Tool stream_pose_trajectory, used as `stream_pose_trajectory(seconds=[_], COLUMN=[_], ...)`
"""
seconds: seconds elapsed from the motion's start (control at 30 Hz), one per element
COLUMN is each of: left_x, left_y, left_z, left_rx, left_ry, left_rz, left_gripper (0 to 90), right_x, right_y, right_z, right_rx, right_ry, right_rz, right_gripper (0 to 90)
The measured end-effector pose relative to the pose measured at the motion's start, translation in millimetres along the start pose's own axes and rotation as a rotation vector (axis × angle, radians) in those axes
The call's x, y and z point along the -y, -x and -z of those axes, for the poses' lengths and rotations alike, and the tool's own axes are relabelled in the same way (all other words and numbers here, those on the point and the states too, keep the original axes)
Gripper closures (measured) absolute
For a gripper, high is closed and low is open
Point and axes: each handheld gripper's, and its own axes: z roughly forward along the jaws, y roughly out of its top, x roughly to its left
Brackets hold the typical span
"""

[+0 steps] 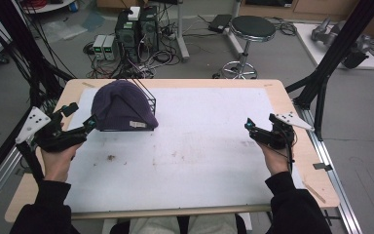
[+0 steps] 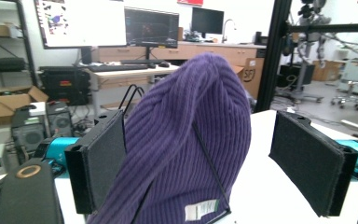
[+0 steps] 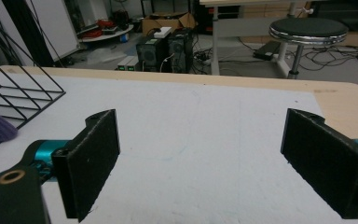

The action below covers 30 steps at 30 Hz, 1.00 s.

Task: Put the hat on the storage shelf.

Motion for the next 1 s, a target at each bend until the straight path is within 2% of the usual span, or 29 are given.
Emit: stream_pose_trajectory(seconds=[0.07, 0.17, 0.4, 0.53, 0.63, 0.83, 1.0], left_x=[5.0, 12.9, 31.7, 37.5, 41.7, 48.4, 57.0], left_y=[2.6, 5.0, 7.6, 8.8, 12.7, 15.3, 16.6], left_z=[3.1, 6.8, 13.3, 18.7, 21.9, 28.3, 33.2], left_rx=[-0.009, -0.012, -0.046, -0.047, -0.062, -0.091, -0.112], left_ry=[-0.004, 0.002, -0.019, 0.008, 0.003, -0.004, -0.019], left_rz=[-0.001, 0.030, 0.034, 0.096, 0.075, 0.068, 0.064], left_gripper=[18.5, 18.5, 18.4, 18.5, 18.6, 18.6, 18.6], right_x=[5.0, 13.5, 31.8, 41.0, 48.3, 56.1, 58.0], right_y=[2.1, 5.7, 14.6, 18.4, 19.3, 17.9, 16.0], right_z=[3.7, 9.3, 17.0, 20.5, 21.7, 25.6, 29.2], right_rx=[0.008, 0.023, 0.054, 0.067, 0.078, 0.091, 0.098], right_ry=[0.001, -0.001, 0.002, 0.010, 0.015, 0.038, 0.072], right_rz=[-0.002, -0.014, -0.031, -0.037, -0.037, -0.035, -0.014], right_gripper=[10.9, 10.9, 10.9, 10.8, 10.9, 10.8, 10.8])
